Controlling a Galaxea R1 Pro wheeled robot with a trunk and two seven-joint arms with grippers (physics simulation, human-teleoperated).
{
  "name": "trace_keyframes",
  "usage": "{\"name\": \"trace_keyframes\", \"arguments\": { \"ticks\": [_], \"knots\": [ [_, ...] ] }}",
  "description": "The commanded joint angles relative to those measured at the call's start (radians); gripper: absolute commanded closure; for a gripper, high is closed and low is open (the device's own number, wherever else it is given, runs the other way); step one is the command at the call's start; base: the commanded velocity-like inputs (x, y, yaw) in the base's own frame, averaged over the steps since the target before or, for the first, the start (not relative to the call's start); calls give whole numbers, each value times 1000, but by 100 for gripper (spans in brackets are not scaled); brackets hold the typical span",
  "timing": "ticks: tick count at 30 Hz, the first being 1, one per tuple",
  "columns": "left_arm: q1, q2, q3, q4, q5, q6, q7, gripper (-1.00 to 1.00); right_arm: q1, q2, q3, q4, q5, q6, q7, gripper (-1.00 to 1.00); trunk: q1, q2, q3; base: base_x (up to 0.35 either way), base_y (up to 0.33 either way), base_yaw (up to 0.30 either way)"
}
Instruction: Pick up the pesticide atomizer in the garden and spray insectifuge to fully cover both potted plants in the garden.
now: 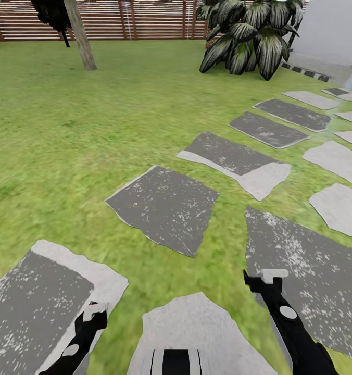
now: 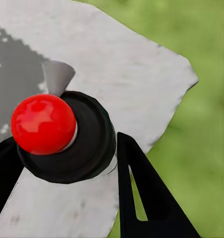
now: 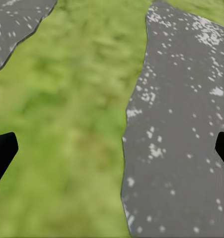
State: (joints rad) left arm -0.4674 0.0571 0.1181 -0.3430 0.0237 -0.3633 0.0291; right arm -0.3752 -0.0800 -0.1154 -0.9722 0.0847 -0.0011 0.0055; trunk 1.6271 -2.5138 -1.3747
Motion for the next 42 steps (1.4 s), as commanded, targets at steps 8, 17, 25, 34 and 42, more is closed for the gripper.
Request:
{"name": "trace_keyframes", "arguments": {
  "ticks": [8, 17, 25, 34, 42],
  "knots": [
    [0, 1, 0, 1, 2, -3, 2, 100, 1, 0, 0, 2, 10, 0, 1, -100, -4, 2, 30, 0, 0, 0],
    [0, 1, 0, 1, 2, -3, 2, 100, 1, -2, 0, 1, 12, 1, 1, -100, -8, 4, 65, 0, 0, 0],
    [0, -1, -3, -1, 1, 5, -3, 100, 1, -1, -1, -7, 10, 0, 0, -100, -11, 6, 96, 0, 0, 0],
    [40, 12, -7, 7, -10, 2, -4, 100, 1, -8, -11, -39, 12, 0, -5, -100, -15, 8, 142, 0, 0, -48],
    [153, 18, -1, 1, -2, -32, 6, 100, 57, -7, -13, -18, 19, -2, -7, -100, -19, 10, 185, 0, 0, -27]
  ]
}}
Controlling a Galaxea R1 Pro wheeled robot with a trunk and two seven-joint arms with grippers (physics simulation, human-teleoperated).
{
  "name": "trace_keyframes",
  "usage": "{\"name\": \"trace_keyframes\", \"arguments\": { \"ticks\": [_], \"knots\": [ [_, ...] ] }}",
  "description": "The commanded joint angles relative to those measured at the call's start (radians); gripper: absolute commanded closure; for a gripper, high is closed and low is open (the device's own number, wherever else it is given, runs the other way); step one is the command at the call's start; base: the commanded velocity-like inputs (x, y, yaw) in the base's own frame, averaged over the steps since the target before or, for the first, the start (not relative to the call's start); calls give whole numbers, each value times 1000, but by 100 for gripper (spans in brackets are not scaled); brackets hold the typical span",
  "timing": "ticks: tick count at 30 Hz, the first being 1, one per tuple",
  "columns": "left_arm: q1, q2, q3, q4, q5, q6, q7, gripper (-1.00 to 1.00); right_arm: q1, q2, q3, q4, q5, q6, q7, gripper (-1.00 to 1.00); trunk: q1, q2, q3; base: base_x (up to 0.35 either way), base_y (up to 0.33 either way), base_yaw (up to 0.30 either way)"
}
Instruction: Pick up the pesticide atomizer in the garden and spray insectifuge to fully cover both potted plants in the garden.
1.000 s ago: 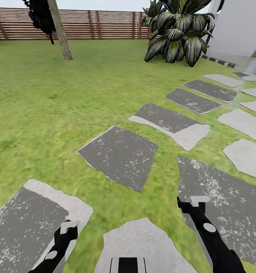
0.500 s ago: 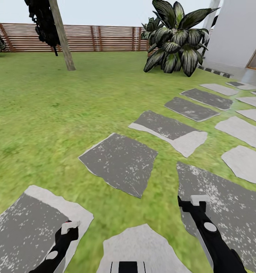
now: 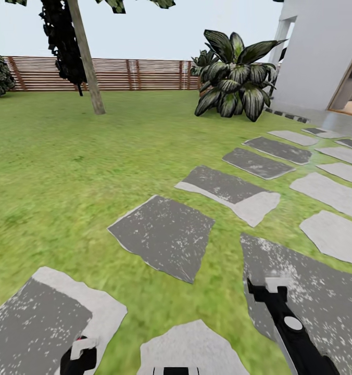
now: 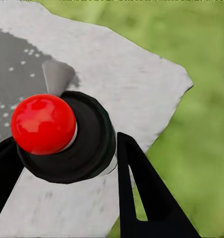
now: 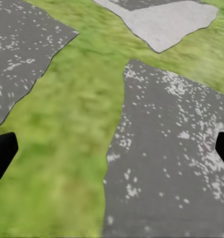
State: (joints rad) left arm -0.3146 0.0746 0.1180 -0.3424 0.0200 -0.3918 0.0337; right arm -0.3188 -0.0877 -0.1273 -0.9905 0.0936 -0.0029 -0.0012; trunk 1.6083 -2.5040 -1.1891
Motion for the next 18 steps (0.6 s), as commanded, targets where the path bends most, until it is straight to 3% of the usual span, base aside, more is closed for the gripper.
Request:
{"name": "trace_keyframes", "arguments": {
  "ticks": [1, 7, 10, 18],
  "knots": [
    [12, 0, -1, 0, 2, -22, 3, 100, 21, 0, -1, 4, 10, -1, 0, -100, -1, 0, 5, 0, 0, -3],
    [41, -1, 0, 6, 2, -68, 7, 100, 139, 3, -2, 36, 9, -9, 0, -100, -3, 1, 38, 0, 0, -1],
    [45, -1, 0, 10, 2, -71, 7, 100, 164, 3, -2, 92, 8, -33, -1, -100, -5, 2, 54, 0, 0, 0],
    [60, -1, 1, 11, 0, -72, 23, 100, 177, 0, -3, 290, 7, -252, 1, -100, -8, 4, 98, 0, 0, 0]
  ]
}}
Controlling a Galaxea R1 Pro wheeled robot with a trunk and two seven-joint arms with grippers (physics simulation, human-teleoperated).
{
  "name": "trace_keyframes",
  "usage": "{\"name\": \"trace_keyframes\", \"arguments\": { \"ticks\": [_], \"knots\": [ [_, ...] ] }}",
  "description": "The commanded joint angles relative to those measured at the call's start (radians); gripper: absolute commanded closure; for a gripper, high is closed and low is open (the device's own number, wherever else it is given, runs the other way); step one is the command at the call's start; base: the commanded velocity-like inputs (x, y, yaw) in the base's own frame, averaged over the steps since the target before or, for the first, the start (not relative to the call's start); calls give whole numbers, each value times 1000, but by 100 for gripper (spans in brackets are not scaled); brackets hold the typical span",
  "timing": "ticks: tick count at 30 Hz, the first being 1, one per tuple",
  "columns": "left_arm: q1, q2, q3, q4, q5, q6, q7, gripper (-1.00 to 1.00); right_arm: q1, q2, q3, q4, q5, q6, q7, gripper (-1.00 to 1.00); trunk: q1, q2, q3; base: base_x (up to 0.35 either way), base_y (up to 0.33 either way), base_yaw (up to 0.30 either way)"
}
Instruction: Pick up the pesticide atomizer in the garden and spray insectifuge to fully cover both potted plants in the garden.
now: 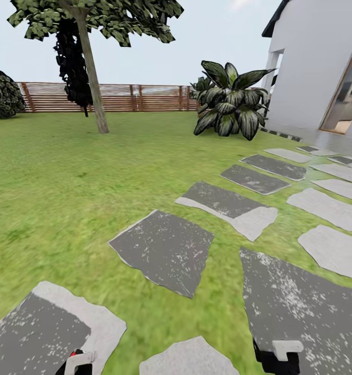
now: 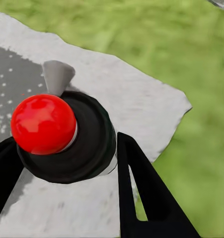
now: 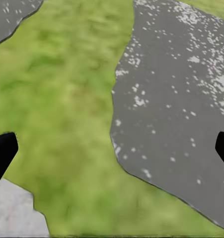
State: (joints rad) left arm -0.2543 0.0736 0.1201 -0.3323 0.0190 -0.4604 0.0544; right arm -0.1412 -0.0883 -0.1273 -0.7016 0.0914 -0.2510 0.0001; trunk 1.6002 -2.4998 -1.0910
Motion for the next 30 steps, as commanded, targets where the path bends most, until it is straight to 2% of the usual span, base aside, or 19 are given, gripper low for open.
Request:
{"name": "trace_keyframes", "arguments": {
  "ticks": [1, 4, 7, 12, 21, 30],
  "knots": [
    [0, -1, -2, 1, 1, -4, 17, 100, 0, 1, -3, 27, 10, -18, -1, -100, -4, 7, 4, 0, 0, 0],
    [2, -7, -5, 2, -3, -5, 66, 100, 0, 2, -4, 93, 9, -38, -3, -100, -16, 28, 18, 0, 0, 0],
    [4, -10, -7, 2, -5, -6, 83, 100, 0, 2, -6, 117, 8, -42, -3, -100, -27, 49, 32, 0, 0, 0],
    [4, -11, -7, 3, -3, -6, 91, 100, 0, 5, -6, 128, 8, -42, -3, -100, -46, 84, 49, 0, 0, 27],
    [4, -12, -7, 3, 0, -6, 93, 100, 0, 12, -3, 130, 8, -45, -3, -100, -81, 147, 78, 0, 0, 243],
    [6, -14, -8, 3, 0, -7, 93, 100, 0, 14, -2, 132, 6, -45, -3, -100, -81, 147, 78, 0, 0, 278]
  ]
}}
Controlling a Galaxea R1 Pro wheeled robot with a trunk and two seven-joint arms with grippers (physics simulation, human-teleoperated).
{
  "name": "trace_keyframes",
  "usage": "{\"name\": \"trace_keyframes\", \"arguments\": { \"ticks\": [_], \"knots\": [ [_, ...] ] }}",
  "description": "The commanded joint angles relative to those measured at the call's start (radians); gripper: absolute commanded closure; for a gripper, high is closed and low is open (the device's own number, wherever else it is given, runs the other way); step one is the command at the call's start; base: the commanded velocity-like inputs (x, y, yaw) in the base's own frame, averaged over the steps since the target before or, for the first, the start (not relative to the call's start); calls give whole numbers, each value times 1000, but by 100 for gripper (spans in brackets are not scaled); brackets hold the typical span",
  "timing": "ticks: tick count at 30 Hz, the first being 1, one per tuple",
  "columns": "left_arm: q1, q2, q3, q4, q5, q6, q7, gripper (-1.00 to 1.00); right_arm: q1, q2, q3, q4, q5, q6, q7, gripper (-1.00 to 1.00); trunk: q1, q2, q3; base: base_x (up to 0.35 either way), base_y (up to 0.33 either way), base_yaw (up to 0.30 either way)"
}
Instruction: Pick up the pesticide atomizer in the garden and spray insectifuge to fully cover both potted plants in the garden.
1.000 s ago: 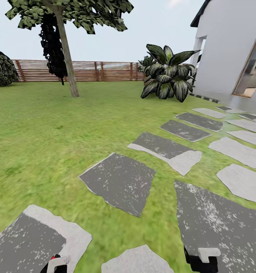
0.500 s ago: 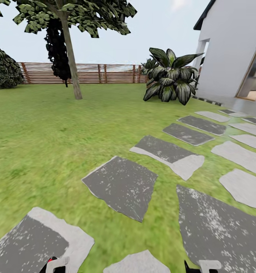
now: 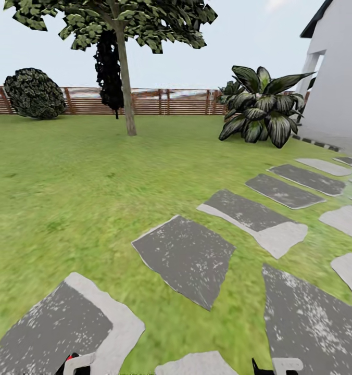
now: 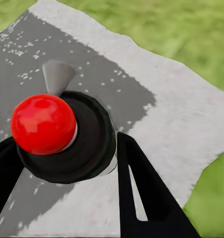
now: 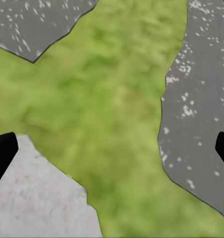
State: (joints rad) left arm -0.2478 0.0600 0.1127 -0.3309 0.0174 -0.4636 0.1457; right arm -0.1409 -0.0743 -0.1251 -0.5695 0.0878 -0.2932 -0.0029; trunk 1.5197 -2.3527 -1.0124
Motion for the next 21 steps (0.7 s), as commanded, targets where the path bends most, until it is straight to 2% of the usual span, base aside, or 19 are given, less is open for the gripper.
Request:
{"name": "trace_keyframes", "arguments": {
  "ticks": [1, 10, 21],
  "knots": [
    [1, 0, -1, 1, 2, -4, 2, 100, 0, 1, -4, 0, 9, -3, 0, -100, 0, 0, -1, -32, 0, 279],
    [7, -1, -1, 0, 5, -4, 2, 100, 0, 1, -4, 0, 9, -3, -1, -100, 0, 0, -1, -263, 35, 279],
    [7, -2, -1, 0, 7, -4, 2, 100, 0, 1, -5, 0, 7, -3, -1, -100, 0, 0, -1, -274, 201, 279]
  ]
}}
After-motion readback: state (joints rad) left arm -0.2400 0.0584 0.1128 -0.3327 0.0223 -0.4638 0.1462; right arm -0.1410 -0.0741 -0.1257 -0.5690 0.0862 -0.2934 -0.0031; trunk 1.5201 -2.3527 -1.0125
